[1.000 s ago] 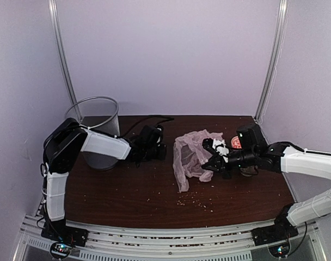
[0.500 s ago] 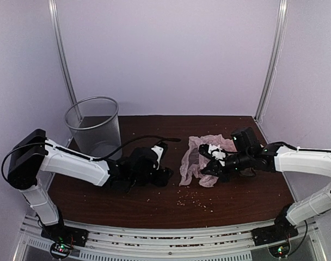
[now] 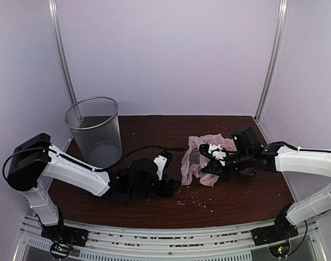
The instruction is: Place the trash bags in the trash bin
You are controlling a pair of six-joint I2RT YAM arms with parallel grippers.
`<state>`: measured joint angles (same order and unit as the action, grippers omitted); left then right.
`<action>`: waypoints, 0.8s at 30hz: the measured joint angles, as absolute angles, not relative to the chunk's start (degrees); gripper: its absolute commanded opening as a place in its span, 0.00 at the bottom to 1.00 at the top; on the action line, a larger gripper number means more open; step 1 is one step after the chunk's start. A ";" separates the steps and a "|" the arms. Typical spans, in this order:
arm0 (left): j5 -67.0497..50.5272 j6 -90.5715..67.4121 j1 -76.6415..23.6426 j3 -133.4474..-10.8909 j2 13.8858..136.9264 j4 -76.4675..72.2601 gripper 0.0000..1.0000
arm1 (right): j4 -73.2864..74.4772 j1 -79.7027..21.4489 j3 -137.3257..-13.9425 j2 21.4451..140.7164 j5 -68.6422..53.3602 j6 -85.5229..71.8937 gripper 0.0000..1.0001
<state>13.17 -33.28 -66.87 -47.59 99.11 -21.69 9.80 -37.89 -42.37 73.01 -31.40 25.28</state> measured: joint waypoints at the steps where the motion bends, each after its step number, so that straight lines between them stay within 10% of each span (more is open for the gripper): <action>1: 12.80 -33.12 -67.07 -48.10 99.68 -22.65 0.67 | 9.82 -37.89 -42.37 72.99 -31.31 25.32 0.00; 13: 11.97 -34.59 -67.55 -56.93 109.80 -26.13 0.70 | 9.89 -37.89 -42.37 72.53 -30.81 25.76 0.00; 24: 14.57 -38.28 -67.55 -60.18 114.04 -26.50 0.46 | 10.55 -37.89 -42.37 72.53 -30.74 26.85 0.00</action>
